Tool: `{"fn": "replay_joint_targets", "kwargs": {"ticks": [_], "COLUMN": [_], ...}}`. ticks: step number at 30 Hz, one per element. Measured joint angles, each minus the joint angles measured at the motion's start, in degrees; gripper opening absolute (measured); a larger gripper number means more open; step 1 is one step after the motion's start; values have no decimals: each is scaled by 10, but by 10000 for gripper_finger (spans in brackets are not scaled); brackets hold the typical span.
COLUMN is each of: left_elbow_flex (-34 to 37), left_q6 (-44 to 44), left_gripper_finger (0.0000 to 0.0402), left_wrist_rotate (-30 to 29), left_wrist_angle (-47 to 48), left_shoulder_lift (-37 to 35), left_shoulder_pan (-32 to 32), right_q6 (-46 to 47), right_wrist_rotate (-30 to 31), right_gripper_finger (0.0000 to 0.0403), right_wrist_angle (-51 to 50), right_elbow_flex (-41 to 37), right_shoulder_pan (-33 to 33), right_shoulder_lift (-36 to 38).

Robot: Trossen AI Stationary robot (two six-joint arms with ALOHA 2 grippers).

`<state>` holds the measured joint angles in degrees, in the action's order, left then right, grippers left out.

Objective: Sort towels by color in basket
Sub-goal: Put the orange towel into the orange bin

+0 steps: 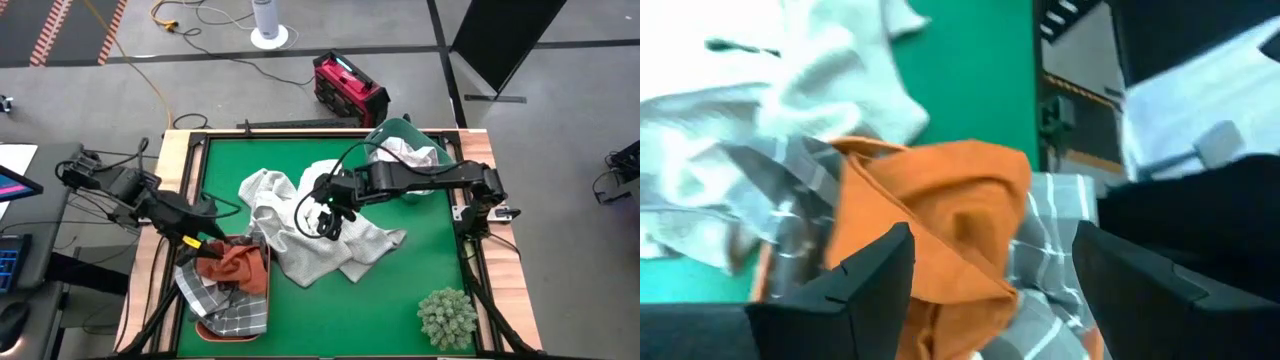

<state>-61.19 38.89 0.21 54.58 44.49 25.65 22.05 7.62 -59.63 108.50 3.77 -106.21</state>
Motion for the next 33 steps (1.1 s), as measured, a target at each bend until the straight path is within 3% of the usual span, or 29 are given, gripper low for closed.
{"fn": "replay_joint_targets", "kwargs": {"ticks": [4, 10, 17, 22, 27, 33], "left_elbow_flex": [0, 40, 164, 244, 222, 112], "left_q6": [0, -23, -44, -6, 0, -21], "left_gripper_finger": [261, 261, 261, 260, 249, 243], "left_wrist_rotate": [-45, -54, -69, -71, -69, -51], "left_wrist_angle": [1, -7, -117, -197, -177, -97], "left_shoulder_lift": [-2, 50, 110, 117, 94, 48], "left_shoulder_pan": [22, 59, 81, 73, 73, 73], "right_q6": [9, 17, 21, 36, 28, 16], "right_wrist_rotate": [0, 3, 28, 28, 28, 10], "right_gripper_finger": [273, 273, 273, 273, 273, 273], "right_wrist_angle": [3, 3, 21, 32, 29, 12], "right_elbow_flex": [-1, -1, -1, -1, -1, 22], "right_shoulder_pan": [7, 6, 5, 2, 2, -10], "right_shoulder_lift": [0, 1, 1, 1, 1, 0]}}
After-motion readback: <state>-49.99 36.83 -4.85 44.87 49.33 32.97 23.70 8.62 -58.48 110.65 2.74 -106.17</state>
